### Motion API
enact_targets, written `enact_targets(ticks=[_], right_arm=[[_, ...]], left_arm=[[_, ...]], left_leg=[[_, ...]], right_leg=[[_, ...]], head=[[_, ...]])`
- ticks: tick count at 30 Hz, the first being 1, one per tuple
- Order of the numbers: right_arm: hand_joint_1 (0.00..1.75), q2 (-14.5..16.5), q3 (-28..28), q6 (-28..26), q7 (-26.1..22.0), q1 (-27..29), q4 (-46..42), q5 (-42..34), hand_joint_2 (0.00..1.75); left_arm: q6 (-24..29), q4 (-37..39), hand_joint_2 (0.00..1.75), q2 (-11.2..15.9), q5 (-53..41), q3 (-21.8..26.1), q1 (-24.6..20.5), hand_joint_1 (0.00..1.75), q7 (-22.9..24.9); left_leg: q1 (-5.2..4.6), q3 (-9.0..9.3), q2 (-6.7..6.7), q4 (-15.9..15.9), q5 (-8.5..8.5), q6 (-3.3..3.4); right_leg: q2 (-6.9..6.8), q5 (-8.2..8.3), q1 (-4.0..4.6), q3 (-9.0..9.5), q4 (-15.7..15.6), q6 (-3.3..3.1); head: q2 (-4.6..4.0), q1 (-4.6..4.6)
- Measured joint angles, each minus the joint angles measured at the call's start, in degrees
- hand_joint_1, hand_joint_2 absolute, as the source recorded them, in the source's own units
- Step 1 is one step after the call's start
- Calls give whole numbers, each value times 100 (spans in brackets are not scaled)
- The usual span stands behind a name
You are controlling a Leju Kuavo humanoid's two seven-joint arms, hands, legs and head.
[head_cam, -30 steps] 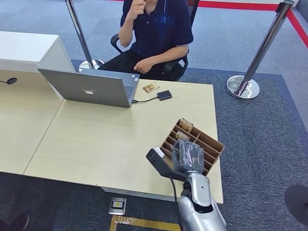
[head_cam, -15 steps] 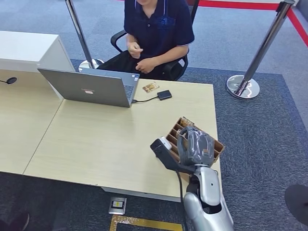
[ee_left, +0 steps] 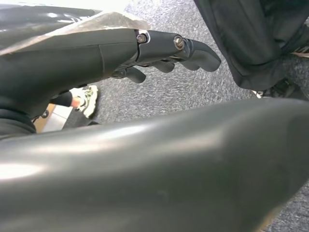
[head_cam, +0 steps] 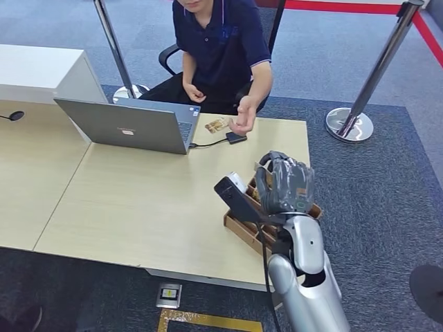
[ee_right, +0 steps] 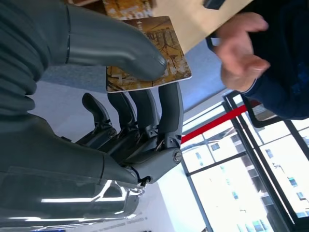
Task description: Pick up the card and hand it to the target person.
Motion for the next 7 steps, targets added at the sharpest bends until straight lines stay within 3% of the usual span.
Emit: enact_targets(ticks=[7], right_arm=[[145,267,6,16,41,-1148,915,-196,175]], left_arm=[[1,0,0,4,-48,-15,-8,0,0]], left_leg=[[1,0,0,0,4,-3]], right_leg=[[0,1,0,-1,4,-1]], head=[[0,0]])
